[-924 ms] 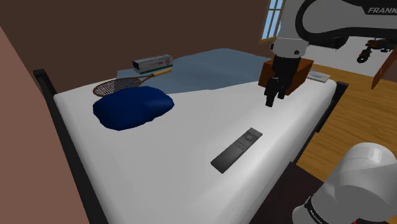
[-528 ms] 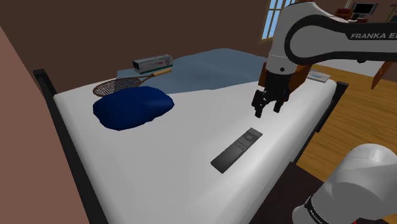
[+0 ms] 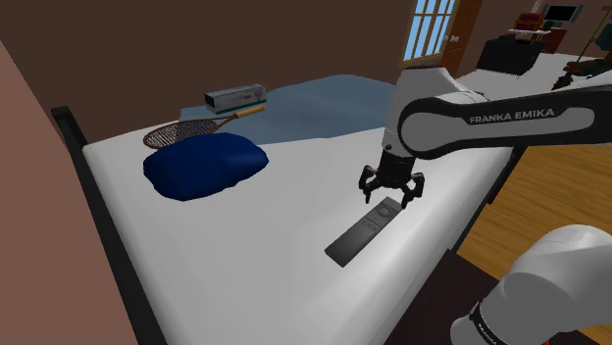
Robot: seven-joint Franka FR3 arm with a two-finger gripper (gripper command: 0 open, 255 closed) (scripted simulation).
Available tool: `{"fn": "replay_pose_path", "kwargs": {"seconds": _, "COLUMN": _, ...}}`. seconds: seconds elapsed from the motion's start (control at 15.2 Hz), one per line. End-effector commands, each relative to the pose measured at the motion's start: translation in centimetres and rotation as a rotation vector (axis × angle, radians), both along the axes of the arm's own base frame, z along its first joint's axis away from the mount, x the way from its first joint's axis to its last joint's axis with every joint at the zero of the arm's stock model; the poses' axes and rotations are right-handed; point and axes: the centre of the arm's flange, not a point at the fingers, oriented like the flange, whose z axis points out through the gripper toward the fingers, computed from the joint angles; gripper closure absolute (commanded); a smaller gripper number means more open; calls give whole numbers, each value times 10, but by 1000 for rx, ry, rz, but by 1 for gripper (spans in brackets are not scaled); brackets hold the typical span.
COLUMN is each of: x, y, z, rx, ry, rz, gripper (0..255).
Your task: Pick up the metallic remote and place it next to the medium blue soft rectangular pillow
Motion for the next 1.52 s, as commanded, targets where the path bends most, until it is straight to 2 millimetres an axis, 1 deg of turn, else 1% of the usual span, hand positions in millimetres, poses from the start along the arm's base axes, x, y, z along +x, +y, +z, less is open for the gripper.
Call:
{"fn": "replay_pose_path", "kwargs": {"seconds": 0.0, "x": 7, "y": 6, "z": -25, "rx": -8, "ry": -7, "rz": -171, "gripper": 0}}
{"fn": "replay_pose_path", "kwargs": {"seconds": 0.2, "x": 21, "y": 10, "z": -61, "rx": -20, "ry": -13, "rz": -405, "gripper": 0}}
{"fn": "replay_pose_path", "kwargs": {"seconds": 0.66, "x": 21, "y": 11, "z": -98, "rx": -20, "ry": -13, "rz": -405, "gripper": 0}}
{"fn": "replay_pose_path", "kwargs": {"seconds": 0.73, "x": 21, "y": 11, "z": -101, "rx": -20, "ry": -13, "rz": -405, "gripper": 0}}
{"fn": "replay_pose_path", "kwargs": {"seconds": 1.25, "x": 21, "y": 11, "z": -101, "rx": -20, "ry": -13, "rz": -405, "gripper": 0}}
{"fn": "replay_pose_path", "kwargs": {"seconds": 1.32, "x": 21, "y": 11, "z": -101, "rx": -20, "ry": -13, "rz": -405, "gripper": 255}}
{"fn": "replay_pose_path", "kwargs": {"seconds": 1.45, "x": 21, "y": 11, "z": -100, "rx": -20, "ry": -13, "rz": -405, "gripper": 255}}
